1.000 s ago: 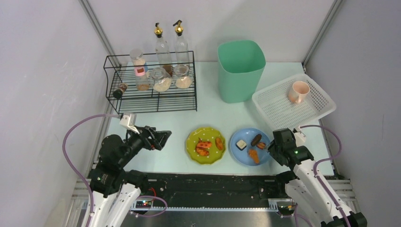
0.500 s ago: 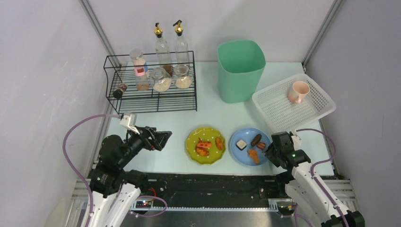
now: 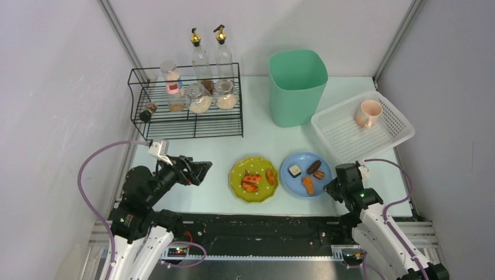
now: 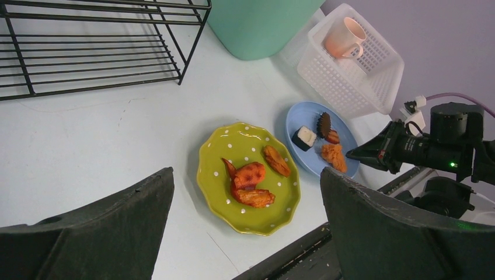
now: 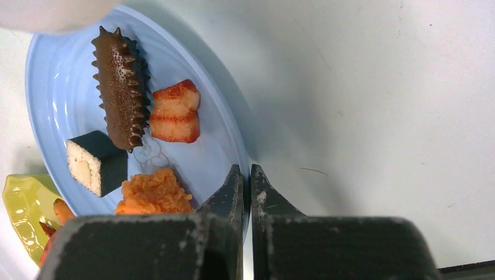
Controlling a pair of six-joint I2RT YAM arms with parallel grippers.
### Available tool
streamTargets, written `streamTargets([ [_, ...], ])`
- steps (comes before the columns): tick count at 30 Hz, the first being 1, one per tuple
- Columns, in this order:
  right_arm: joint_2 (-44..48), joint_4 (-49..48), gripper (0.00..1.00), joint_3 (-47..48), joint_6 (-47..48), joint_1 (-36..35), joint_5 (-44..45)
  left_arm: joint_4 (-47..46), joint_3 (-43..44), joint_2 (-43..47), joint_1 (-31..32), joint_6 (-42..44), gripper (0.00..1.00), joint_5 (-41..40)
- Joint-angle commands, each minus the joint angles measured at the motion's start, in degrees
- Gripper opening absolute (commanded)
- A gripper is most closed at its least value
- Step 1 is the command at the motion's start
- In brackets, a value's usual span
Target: Clear the kitchen counter
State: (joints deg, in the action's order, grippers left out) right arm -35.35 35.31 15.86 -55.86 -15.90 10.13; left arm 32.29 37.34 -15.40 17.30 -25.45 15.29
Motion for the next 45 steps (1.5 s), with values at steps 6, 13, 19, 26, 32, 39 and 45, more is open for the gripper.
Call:
streamTargets([
  [6,3.81,1.85,0.0,1.36,1.24,0.28,2.42,-0.8,-0.31,-1.07,0.2,-0.12,0.98,-0.13],
  [13,7.53,3.1,0.0,6.2,3.61,-0.45,0.45,-0.76,-0.26,-1.1,0.19,-0.11,0.98,-0.2],
  [19,7.64,1.53,0.0,10.15,4.27,-1.7,-2.25,-0.75,-0.34,-1.45,0.22,-0.04,0.98,-0.17],
  [26,2.76,-0.58,0.0,19.57,8.62,-2.03,-5.35,-0.82,-0.3,-1.35,0.23,-0.09,0.98,-0.33],
  [32,-5.9,-0.9,0.0,31.4,12.4,-1.87,-6.54,-0.79,-0.3,-1.27,0.23,-0.06,0.98,-0.23],
  [39,-19.44,-1.09,0.0,47.12,13.95,1.92,-12.16,-0.76,-0.26,-1.41,0.21,-0.1,0.98,0.23],
  [45,-31.68,-1.36,0.0,60.87,14.67,4.17,-14.14,-0.74,-0.28,-1.59,0.2,-0.11,0.98,0.69],
])
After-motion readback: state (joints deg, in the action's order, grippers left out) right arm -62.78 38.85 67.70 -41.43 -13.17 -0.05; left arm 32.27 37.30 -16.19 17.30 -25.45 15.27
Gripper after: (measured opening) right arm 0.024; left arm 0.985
